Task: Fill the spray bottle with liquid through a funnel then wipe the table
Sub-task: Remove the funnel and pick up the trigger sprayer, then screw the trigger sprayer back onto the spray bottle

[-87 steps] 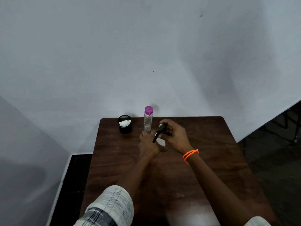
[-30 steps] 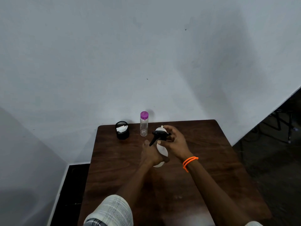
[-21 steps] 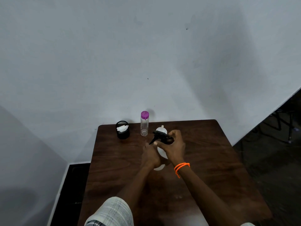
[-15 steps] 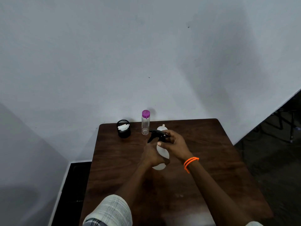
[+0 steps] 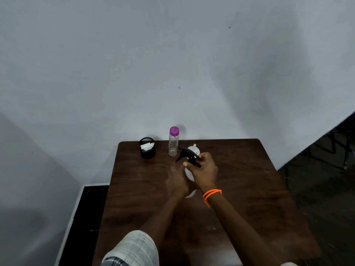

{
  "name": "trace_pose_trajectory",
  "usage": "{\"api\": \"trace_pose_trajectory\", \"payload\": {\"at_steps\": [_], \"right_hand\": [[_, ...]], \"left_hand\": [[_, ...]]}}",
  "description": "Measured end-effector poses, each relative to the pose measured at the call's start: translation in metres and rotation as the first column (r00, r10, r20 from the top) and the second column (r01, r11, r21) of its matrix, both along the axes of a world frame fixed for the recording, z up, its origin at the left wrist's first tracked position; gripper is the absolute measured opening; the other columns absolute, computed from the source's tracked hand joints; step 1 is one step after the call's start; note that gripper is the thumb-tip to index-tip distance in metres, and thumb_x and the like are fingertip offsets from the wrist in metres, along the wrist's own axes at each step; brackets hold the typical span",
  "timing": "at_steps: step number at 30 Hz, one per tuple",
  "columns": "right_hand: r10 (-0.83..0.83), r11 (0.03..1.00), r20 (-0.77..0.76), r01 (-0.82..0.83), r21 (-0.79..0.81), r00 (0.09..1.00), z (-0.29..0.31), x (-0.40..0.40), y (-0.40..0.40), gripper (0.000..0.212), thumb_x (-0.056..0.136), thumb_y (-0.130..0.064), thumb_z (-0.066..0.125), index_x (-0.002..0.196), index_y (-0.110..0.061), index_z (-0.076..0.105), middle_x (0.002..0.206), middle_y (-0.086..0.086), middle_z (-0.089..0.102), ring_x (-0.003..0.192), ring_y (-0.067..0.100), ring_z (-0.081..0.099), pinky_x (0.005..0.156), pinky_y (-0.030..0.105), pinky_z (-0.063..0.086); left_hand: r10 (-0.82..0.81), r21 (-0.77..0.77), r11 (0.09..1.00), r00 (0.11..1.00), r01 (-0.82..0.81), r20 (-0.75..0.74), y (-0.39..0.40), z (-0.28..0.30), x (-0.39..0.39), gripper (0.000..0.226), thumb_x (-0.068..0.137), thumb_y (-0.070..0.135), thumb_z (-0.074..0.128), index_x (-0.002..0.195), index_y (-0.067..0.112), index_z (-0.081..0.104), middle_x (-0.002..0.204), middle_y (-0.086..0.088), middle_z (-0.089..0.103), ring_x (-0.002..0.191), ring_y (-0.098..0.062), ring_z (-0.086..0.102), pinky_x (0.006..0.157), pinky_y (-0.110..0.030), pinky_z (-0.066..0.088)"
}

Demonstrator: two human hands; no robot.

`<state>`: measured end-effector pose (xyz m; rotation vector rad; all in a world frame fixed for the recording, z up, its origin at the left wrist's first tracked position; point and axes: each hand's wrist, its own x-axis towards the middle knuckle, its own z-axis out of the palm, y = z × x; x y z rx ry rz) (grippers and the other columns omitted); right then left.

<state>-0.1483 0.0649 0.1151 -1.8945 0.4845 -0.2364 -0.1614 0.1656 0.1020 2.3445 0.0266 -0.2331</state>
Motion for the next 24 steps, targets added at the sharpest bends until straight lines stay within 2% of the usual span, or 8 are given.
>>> {"api": "trace_pose_trajectory", "payload": {"at_steps": [3,5,8,12,16,20,22,24], "right_hand": [[-0.082,0.996,0.009,0.082,-0.014,0.997,-0.002,-0.003,0.010,0.047,0.066,-0.023,0.095,0.092,-0.012,0.058,0.078,-0.013,0.068,0.066,-0.014,0.061,0.059,0.005,0.042],[-0.100,0.995,0.023,0.100,-0.019,0.995,-0.005,-0.003,0.016,0.047,0.065,-0.023,0.095,0.093,-0.011,0.059,0.080,-0.009,0.070,0.069,-0.010,0.061,0.060,0.003,0.042],[-0.043,0.996,0.053,0.047,-0.074,0.998,-0.007,-0.002,0.021,0.047,0.064,-0.025,0.096,0.090,-0.015,0.058,0.077,-0.010,0.068,0.069,-0.005,0.062,0.062,0.005,0.043],[0.031,0.992,0.053,-0.024,-0.120,0.998,-0.006,0.007,0.015,0.047,0.060,-0.030,0.097,0.088,-0.020,0.060,0.075,-0.016,0.065,0.072,0.001,0.065,0.067,0.016,0.049],[0.214,0.970,-0.027,-0.215,-0.111,0.977,-0.013,0.011,0.012,0.049,0.058,-0.029,0.098,0.094,-0.029,0.065,0.083,-0.017,0.070,0.079,-0.007,0.066,0.070,0.013,0.051],[0.392,0.916,-0.076,-0.396,-0.066,0.917,-0.033,0.009,0.027,0.045,0.065,-0.037,0.095,0.101,-0.027,0.070,0.099,-0.010,0.069,0.093,0.003,0.065,0.077,0.021,0.052],[0.458,0.885,-0.122,-0.464,-0.029,0.881,-0.044,0.006,0.037,0.045,0.069,-0.044,0.092,0.102,-0.021,0.072,0.098,-0.004,0.067,0.090,0.008,0.064,0.078,0.027,0.054],[0.537,0.838,-0.175,-0.546,-0.003,0.825,-0.058,0.003,0.047,0.047,0.072,-0.051,0.088,0.090,-0.012,0.070,0.080,0.001,0.064,0.072,0.014,0.060,0.068,0.032,0.051]], "left_hand": [[0.046,0.147,0.988,0.999,-0.048,0.013,-0.002,-0.009,-0.004,0.077,0.077,0.050,0.070,0.144,0.033,0.037,0.132,-0.006,0.046,0.124,-0.026,0.049,0.089,-0.039,0.048],[0.062,0.167,0.984,0.997,-0.067,0.034,0.000,-0.017,-0.006,0.076,0.077,0.051,0.067,0.144,0.032,0.036,0.129,-0.006,0.047,0.121,-0.026,0.050,0.086,-0.039,0.048],[0.082,0.059,0.995,0.996,-0.083,0.032,0.006,-0.031,-0.013,0.081,0.074,0.057,0.066,0.145,0.030,0.039,0.127,0.001,0.052,0.119,-0.020,0.052,0.088,-0.039,0.048],[0.114,-0.110,0.987,0.991,-0.120,-0.065,0.016,-0.046,-0.019,0.094,0.054,0.075,0.066,0.132,0.026,0.052,0.127,0.011,0.053,0.120,-0.009,0.050,0.095,-0.031,0.047],[0.100,-0.083,0.990,0.984,-0.113,-0.146,0.026,-0.054,-0.022,0.105,0.050,0.058,0.087,0.140,0.028,0.041,0.132,0.014,0.047,0.126,-0.009,0.046,0.097,-0.026,0.043],[0.124,-0.178,0.972,0.977,-0.155,-0.173,0.035,-0.073,-0.036,0.090,0.062,0.033,0.094,0.139,0.014,0.050,0.133,-0.005,0.059,0.122,-0.023,0.057,0.099,-0.032,0.048],[0.099,-0.178,0.974,0.967,-0.143,-0.233,0.036,-0.077,-0.048,0.082,0.065,0.031,0.093,0.136,0.012,0.055,0.122,0.001,0.062,0.114,-0.019,0.061,0.090,-0.021,0.049],[0.082,-0.193,0.970,0.945,-0.149,-0.316,0.038,-0.078,-0.062,0.080,0.056,0.045,0.094,0.125,0.026,0.057,0.102,0.022,0.053,0.096,0.001,0.059,0.075,-0.005,0.038]]}}
